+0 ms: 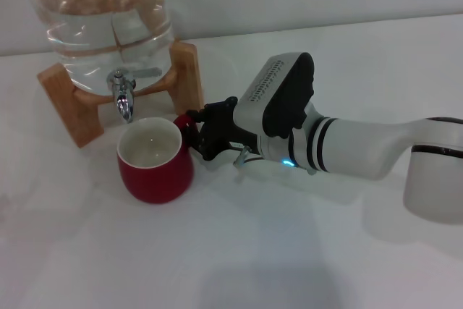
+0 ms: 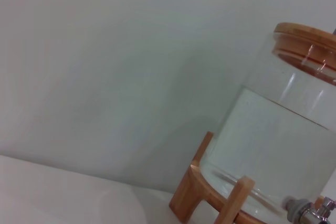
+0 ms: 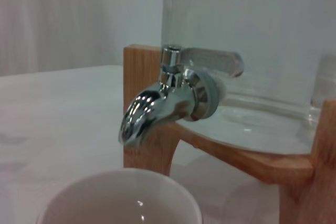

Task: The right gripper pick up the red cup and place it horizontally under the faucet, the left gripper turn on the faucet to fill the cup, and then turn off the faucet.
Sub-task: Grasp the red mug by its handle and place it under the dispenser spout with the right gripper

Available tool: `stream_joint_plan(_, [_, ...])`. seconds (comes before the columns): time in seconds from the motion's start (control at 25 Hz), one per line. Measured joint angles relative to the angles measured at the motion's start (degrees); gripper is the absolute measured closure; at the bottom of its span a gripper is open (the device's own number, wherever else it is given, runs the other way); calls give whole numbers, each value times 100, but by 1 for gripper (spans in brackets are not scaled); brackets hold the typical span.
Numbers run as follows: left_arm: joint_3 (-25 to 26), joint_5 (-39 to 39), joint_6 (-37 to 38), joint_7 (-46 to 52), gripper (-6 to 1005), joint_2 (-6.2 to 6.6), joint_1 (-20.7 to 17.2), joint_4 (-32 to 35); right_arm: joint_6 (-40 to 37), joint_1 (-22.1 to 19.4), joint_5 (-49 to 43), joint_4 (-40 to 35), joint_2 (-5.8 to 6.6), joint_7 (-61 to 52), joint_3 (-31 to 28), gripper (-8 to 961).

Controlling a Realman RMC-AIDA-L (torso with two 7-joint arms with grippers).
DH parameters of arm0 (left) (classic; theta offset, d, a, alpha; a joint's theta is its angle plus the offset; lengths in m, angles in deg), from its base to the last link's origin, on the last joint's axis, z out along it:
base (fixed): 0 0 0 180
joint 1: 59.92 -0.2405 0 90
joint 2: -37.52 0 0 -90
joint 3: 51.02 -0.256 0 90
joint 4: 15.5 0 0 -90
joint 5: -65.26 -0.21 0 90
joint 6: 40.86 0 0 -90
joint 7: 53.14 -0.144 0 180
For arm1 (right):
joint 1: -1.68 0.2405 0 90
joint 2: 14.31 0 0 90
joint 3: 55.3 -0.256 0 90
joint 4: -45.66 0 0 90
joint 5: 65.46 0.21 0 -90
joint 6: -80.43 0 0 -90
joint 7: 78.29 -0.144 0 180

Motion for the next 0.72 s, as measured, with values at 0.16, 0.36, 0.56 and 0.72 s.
stream_joint_plan(0.16, [0,2,-11,0,118,0,0,0,-7,6,-2,-1,0,-2,38,665])
stream_joint_plan(0.36, [0,5,-22,0,118,0,0,0,-86,9,-2,0,1,-1,43,649])
stream_joint_plan(0.56, [0,5,-35,0,118,0,0,0,-87,-6,-1,-3,15,7,45,632])
stream_joint_plan(0.72, [0,5,-37,0,118,0,0,0,-88,-3,-45,-63,17,12,45,618])
